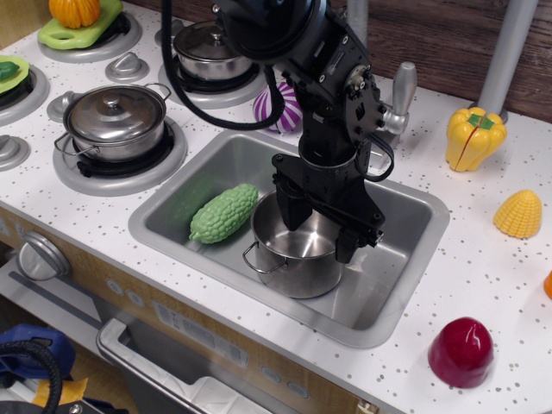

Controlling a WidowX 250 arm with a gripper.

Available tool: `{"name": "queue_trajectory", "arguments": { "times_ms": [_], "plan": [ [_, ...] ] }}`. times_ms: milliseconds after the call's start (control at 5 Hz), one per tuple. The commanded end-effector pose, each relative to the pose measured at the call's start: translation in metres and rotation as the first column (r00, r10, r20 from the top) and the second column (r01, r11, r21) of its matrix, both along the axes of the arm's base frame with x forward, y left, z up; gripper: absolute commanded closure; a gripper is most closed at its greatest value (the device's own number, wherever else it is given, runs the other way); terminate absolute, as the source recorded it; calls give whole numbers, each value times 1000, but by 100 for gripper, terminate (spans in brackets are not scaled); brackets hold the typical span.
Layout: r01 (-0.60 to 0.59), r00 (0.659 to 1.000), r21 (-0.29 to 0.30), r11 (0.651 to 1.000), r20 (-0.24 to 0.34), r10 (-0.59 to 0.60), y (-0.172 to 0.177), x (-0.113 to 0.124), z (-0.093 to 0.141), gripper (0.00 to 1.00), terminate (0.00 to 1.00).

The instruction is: Pick up pot from sink

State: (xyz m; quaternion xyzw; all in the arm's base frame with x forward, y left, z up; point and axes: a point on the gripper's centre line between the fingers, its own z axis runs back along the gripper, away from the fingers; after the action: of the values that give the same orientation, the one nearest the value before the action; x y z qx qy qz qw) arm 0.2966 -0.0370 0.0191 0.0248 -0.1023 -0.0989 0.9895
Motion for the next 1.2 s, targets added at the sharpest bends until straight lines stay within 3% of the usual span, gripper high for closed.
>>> {"name": "queue_trajectory", "arguments": {
  "times_ms": [0,400,600,800,1000],
  "plan": [
    [0,1000,0,1000,0,0,0,0,0,0,0],
    [60,998,-76,995,37,-58,-3,15,-25,0,0],
    [73,996,-82,994,63,-68,-2,15,-37,0,0],
    [60,994,-134,989,95,-47,1,16,-58,0,0],
    [59,995,-122,991,89,-48,1,17,-56,100,0]
  ]
}}
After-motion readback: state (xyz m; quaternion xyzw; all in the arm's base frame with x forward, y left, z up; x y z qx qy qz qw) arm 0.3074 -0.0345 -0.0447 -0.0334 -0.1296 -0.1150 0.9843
